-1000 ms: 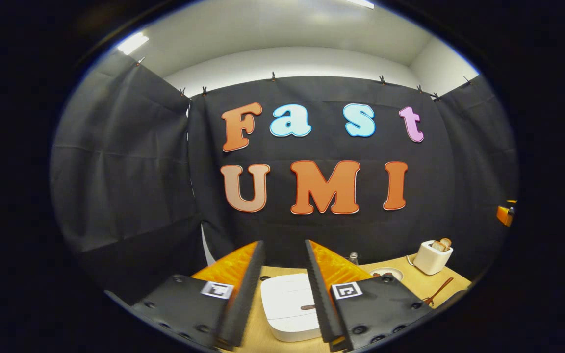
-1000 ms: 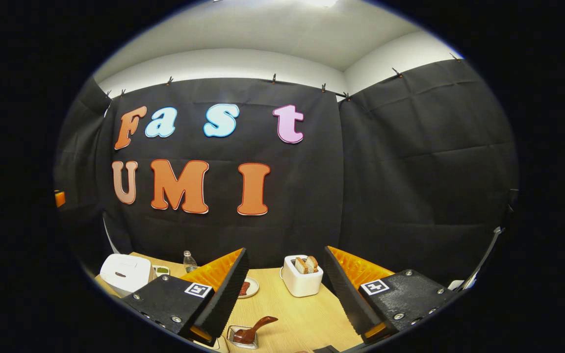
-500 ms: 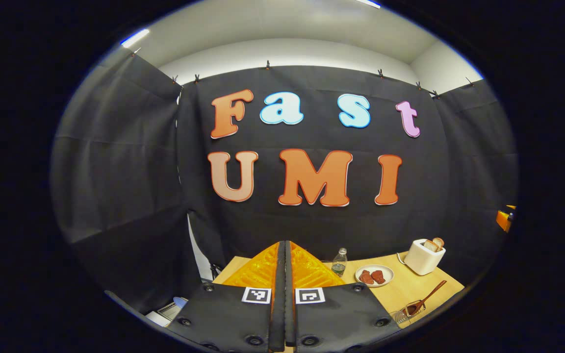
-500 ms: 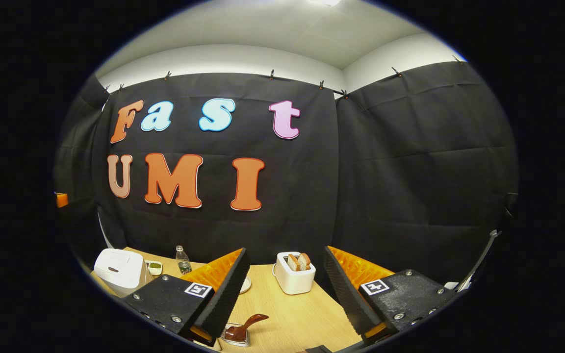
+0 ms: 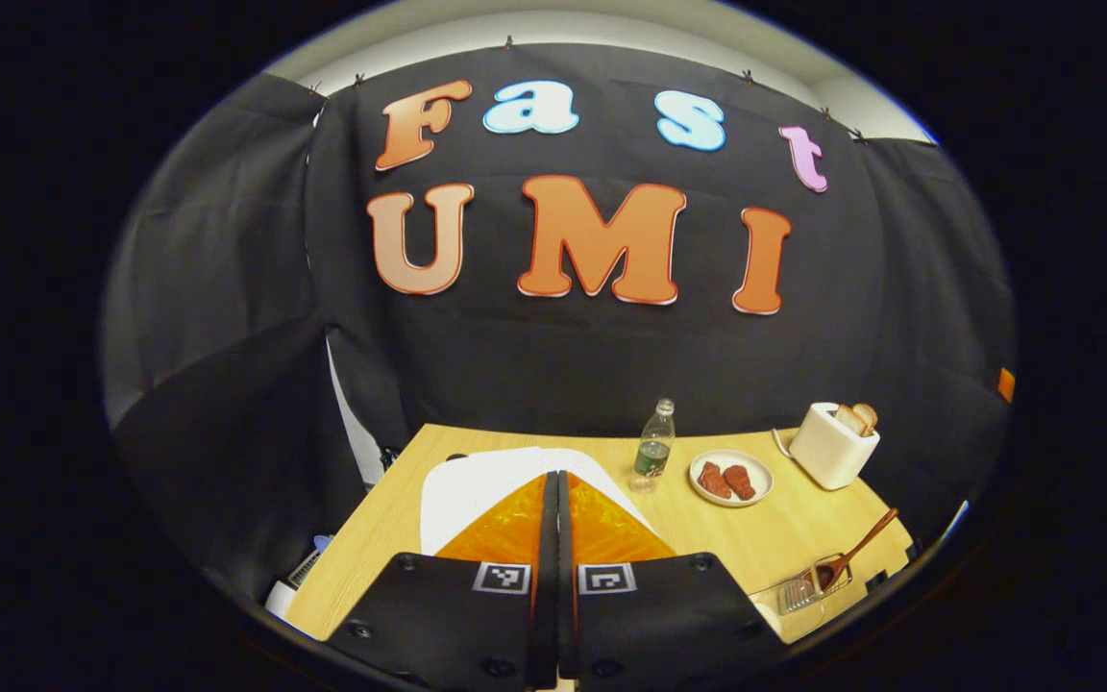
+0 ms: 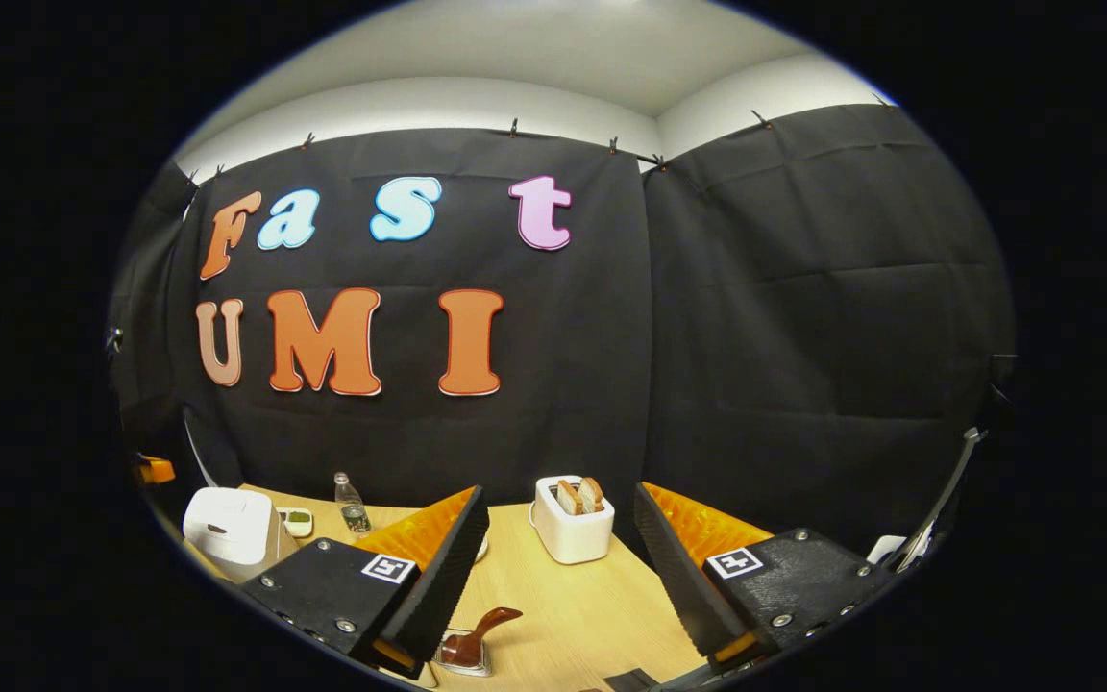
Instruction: Close the left gripper, press the button to open the rice cooker; take a wooden spoon from the chopstick holder with the right hand, scoop a spoonful of rice and pour it into the rice cooker, then put the wooden spoon back into the chopstick holder.
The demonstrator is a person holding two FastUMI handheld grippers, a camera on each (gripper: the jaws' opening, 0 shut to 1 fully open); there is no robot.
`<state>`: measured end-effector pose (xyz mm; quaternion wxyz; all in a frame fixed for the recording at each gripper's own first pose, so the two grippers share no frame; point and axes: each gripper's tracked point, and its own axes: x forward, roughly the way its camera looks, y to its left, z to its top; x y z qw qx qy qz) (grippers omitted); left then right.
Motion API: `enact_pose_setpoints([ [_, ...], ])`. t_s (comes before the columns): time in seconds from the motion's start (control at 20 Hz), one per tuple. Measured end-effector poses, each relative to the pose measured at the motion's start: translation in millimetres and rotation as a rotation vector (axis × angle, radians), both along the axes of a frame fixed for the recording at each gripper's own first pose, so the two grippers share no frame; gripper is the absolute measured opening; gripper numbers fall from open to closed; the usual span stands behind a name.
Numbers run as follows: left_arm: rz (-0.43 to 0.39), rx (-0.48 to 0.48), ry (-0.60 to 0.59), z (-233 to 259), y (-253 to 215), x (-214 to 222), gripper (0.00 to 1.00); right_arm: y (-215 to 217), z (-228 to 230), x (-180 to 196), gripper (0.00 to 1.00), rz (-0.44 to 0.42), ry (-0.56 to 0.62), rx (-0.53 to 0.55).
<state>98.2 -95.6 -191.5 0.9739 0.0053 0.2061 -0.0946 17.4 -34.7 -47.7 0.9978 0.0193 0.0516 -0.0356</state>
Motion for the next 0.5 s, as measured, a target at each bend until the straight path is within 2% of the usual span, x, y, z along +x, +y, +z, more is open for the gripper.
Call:
enact_pose_setpoints([
  [0.2,-0.006,0.032,0.131,-65.4,-0.6,6.3,0.05,-11.5,-7.8,-2.3,0.95,-0.028,0.026,-0.003],
  [0.5,-0.004,0.044,0.221,-108.5,-1.8,10.1,0.05,-21.9,-25.3,-7.2,0.95,-0.059,0.075,-0.023],
])
